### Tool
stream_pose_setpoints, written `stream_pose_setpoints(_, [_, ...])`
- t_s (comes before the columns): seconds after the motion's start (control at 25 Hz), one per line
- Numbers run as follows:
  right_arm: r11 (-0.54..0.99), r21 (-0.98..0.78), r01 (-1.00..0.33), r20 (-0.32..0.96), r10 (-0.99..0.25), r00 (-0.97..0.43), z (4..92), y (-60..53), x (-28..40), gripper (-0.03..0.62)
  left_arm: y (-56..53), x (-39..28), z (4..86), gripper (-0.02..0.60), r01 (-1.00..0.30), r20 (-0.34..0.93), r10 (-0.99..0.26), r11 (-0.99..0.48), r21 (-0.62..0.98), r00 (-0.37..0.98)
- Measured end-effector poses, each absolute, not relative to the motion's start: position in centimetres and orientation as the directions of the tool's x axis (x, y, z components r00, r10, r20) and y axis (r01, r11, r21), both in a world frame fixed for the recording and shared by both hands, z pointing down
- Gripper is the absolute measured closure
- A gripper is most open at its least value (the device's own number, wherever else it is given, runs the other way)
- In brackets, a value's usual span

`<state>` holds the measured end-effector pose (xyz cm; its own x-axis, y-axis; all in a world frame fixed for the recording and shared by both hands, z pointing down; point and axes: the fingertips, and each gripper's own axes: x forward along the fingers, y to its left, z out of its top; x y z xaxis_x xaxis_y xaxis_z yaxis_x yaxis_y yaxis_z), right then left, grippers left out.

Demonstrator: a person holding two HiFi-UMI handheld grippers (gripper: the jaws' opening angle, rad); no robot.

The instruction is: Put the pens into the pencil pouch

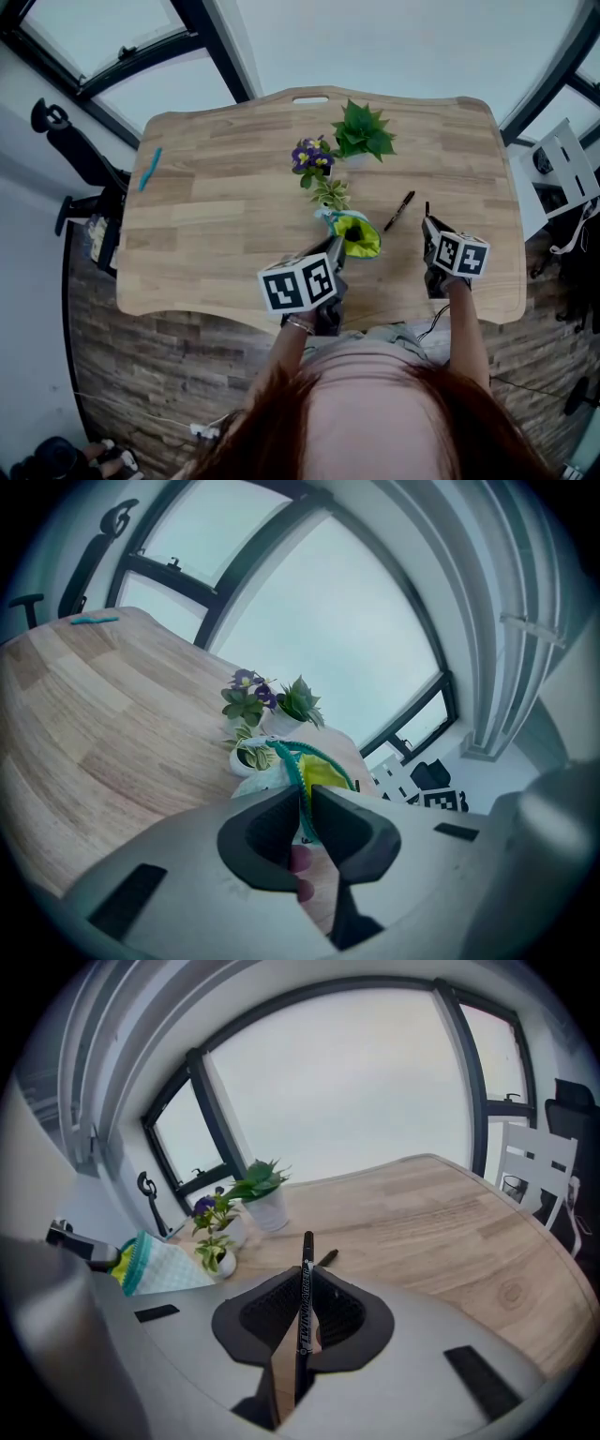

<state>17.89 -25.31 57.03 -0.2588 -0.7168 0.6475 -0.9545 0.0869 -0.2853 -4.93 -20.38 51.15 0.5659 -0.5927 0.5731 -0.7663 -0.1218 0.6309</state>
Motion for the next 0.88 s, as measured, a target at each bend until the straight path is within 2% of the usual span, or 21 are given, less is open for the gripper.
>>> stream_pose_setpoints(0.32, [0.167, -0.355, -0.92, 0.516, -0.785, -0.342, 53.1, -24.9, 14.9, 0.56, -20.4, -4.9, 50.6, 0.555, -0.759, 0.553, -0.613, -0.121, 0.64, 0.564])
stream_pose_setpoints(0.88, [0.331, -0.541, -0.773, 0.16, -0.862, -0.481, 45.4, -25.5, 10.5, 0.56, -19.9, -5.1, 49.9, 0.558, -0.754, 0.533, -0.632, -0.129, 0.644, 0.563])
